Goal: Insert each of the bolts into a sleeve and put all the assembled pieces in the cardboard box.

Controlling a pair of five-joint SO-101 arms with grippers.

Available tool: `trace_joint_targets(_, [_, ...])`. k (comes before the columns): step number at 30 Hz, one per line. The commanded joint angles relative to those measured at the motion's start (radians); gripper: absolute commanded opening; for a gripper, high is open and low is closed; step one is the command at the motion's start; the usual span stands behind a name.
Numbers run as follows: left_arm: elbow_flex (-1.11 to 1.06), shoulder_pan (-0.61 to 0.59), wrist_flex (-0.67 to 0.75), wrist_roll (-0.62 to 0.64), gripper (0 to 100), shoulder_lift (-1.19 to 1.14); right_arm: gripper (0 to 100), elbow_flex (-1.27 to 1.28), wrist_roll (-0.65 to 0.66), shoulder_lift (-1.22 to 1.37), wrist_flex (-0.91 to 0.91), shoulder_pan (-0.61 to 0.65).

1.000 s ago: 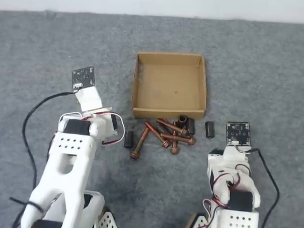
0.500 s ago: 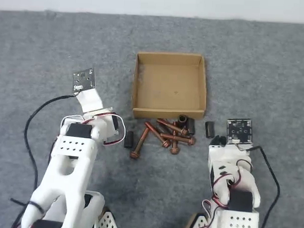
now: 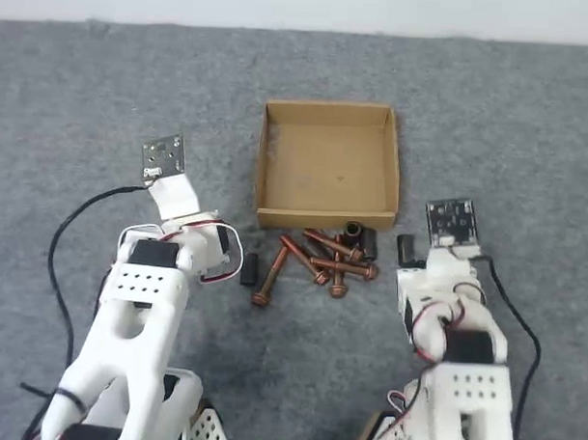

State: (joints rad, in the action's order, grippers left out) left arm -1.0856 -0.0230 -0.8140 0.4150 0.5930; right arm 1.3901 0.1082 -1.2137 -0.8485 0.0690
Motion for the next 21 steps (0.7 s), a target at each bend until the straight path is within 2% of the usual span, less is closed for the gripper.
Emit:
trace_joint_targets(1, [0.013,0.005,0.026,0.009,1,0.005,0.9,-0.14,0.014,0.193,0.035,0.01])
trace_joint_targets(6, [0.013,0.005,0.026,0.008,1,0.005,1.0,-0.258,0.014,0.395,0.035,0.01])
trace_joint_targets(10, [0.013,0.005,0.026,-0.055,1,0.005,1.5,-0.347,0.014,0.524,0.035,0.015])
trace_joint_targets(16, [0.013,0.005,0.026,-0.06,1,0.005,17.2,-0.414,0.015,0.667,0.033,0.059])
trace_joint_targets(21, [0.013,0.005,0.026,-0.06,1,0.005,13.3,-0.479,0.015,0.756,0.033,0.053])
